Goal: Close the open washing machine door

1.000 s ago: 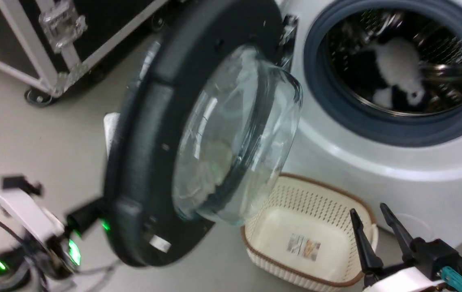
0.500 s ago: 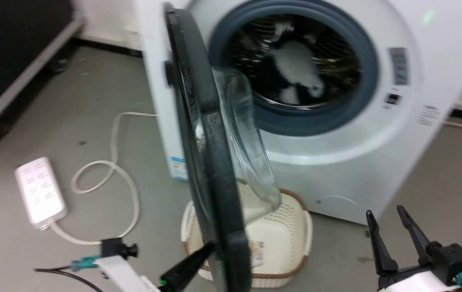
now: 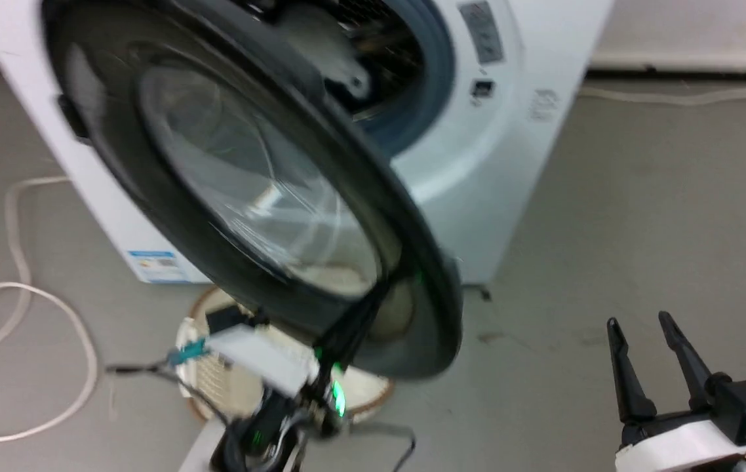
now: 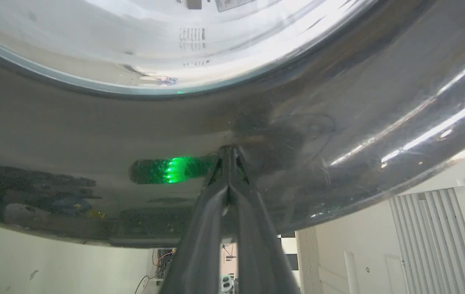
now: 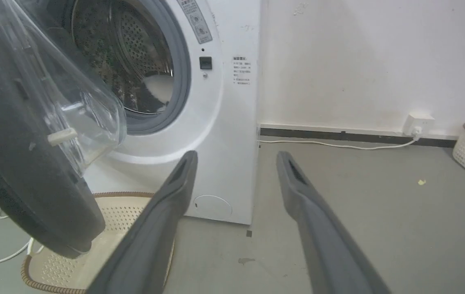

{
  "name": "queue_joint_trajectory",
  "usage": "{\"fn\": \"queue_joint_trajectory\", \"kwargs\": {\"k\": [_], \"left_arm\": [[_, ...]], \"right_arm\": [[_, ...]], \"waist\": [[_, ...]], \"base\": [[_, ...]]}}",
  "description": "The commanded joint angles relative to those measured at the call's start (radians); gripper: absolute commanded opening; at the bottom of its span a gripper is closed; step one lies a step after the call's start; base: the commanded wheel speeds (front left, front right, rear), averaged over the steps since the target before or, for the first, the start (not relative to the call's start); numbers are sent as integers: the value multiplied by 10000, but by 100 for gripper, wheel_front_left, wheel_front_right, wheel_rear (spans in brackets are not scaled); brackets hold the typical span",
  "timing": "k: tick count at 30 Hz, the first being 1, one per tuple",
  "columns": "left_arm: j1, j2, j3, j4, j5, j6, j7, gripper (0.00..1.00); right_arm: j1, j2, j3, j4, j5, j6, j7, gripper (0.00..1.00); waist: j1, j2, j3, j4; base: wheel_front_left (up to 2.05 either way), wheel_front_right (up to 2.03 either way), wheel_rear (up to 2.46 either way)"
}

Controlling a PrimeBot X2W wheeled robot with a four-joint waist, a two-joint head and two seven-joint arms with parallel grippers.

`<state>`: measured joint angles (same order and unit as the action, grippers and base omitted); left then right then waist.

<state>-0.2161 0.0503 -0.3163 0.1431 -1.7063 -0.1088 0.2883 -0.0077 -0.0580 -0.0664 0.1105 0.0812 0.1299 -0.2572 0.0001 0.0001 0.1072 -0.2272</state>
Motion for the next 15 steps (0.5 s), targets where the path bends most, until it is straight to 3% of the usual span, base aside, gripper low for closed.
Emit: {"fn": "queue_joint_trajectory", "kwargs": {"k": [1,9,15], "left_arm": [[-737,0,-180,386,-145,-89,-495,0],[-3338,0,-819,2369,-1010,-144,-2625,0],[-4492,-1,-1278,3463,-1245,-206,-3437,0]], "right_arm": [[-192,37,43,26,99,8,-45,100],[-592,73,339,231,425,8,-46,100],[-833,75,423,322,638,8,-46,100]], "waist": [[-1,-1,970,-944],[-1,-1,1779,-1644],[-1,-1,1968,-1746]], "base": [[0,0,0],[0,0,0],[0,0,0]]}}
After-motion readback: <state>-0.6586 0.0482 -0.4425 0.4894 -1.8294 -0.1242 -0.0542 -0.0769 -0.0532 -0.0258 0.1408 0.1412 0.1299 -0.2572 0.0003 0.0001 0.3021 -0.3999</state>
